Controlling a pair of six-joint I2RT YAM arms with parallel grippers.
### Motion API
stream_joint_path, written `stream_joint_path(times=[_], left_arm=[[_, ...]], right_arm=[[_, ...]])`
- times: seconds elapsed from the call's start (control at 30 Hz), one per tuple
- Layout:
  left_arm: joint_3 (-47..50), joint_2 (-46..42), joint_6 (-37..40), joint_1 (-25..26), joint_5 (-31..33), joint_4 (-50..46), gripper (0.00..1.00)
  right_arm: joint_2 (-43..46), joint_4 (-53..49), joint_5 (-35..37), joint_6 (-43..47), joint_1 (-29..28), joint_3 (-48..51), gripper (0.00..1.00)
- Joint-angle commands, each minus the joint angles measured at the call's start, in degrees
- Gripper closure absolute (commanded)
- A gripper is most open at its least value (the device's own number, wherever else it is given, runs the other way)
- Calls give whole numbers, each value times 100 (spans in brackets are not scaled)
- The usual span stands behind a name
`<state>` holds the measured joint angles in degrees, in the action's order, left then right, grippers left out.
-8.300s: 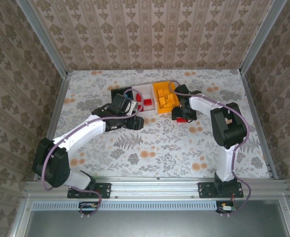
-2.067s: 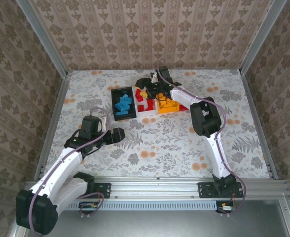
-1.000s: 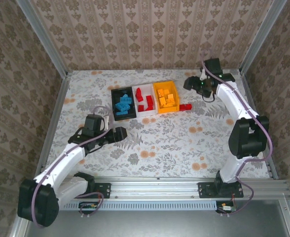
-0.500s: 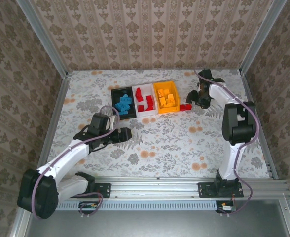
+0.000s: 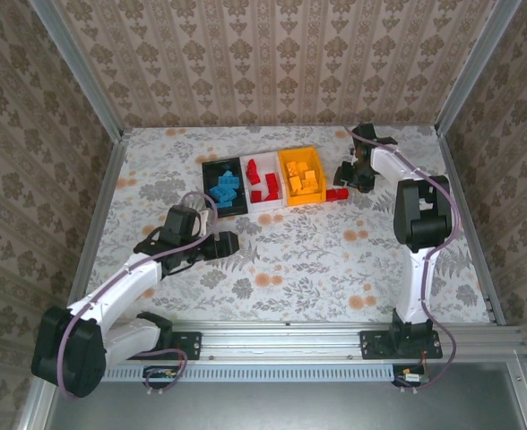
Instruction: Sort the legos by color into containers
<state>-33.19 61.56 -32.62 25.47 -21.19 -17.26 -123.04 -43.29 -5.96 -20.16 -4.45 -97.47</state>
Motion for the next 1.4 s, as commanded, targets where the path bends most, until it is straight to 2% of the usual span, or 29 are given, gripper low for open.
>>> stream_joint_path(times=[0.0, 0.33, 0.53, 0.83, 0.93, 1.07, 1.37], left_arm=[[-122, 16, -43, 13, 36, 36, 12], [-126, 49, -51, 11, -1, 63, 12], [-96, 40, -52, 9, 1, 73, 12], [-54, 52, -35, 9, -30, 153, 12], [-115, 140, -34, 6, -85, 204, 12], [-153, 152, -102, 19, -107, 267, 12], [44, -177, -112, 19, 18, 85, 12]], right_arm=[[-112, -244, 40, 98, -19, -126, 44], [-176, -346, 149, 214, -21, -88, 50], [50, -305, -50, 152, -60, 169, 49], [1541, 146, -64, -72, -267, 2125, 49], [1803, 183, -45, -55, -382, 2292, 43], [1714, 34, 25, 49, -475, 2140, 36], [1518, -97, 363, 167, -581, 2140, 36]])
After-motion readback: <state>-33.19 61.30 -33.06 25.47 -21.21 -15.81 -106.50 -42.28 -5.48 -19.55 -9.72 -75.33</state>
